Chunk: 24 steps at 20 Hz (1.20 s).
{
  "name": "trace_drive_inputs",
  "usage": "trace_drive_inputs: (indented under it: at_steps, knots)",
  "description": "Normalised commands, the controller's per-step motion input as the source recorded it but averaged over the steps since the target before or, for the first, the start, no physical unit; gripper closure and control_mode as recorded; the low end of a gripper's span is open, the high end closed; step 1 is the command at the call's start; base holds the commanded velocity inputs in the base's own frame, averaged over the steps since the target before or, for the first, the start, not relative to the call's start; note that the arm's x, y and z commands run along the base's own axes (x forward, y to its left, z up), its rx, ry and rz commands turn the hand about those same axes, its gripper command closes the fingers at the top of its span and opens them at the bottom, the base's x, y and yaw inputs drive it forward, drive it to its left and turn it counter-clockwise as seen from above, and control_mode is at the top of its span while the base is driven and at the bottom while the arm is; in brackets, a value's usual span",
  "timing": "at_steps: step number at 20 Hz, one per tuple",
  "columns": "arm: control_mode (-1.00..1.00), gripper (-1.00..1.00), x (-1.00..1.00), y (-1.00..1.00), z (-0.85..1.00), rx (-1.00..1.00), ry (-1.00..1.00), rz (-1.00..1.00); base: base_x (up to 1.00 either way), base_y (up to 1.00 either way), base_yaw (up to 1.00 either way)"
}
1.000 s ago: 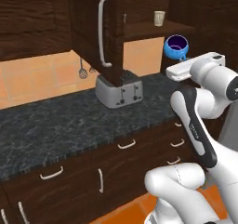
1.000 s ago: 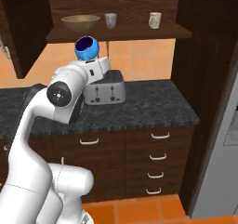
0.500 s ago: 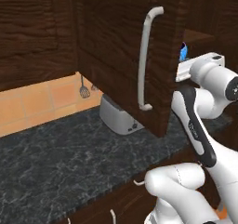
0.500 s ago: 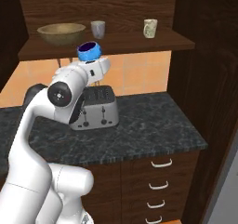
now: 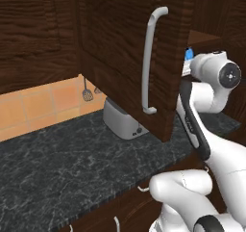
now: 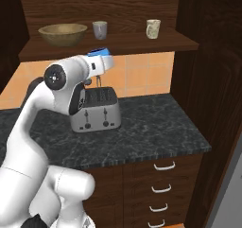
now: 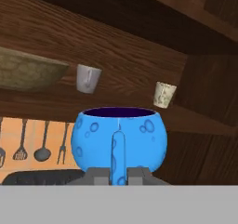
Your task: Gather all objects into one cabinet and sort the glasses and bowls to opposite sides.
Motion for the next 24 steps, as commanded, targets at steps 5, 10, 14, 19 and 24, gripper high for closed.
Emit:
trace_drive_inputs:
  at_steps: [5,10,14,19,24]
  knots:
    - [-1.0,1.0,0.25,-0.12,0.54,0.1,0.31,-0.35,0.0,0.0,0.0]
    - [-1.0,1.0,0.49,0.0,0.92,0.17,0.61,-0.15,0.0,0.0,0.0]
    - [-1.0,1.0,0.09,-0.13,0.94,0.16,0.37,-0.06,0.0,0.0,0.0]
    - [-1.0,1.0,-0.41,-0.08,-0.14,0.01,-0.27,0.04,0.0,0.0,0.0]
    - [-1.0,1.0,-0.33,-0.02,-0.02,-0.03,-0.52,0.08,0.0,0.0,0.0]
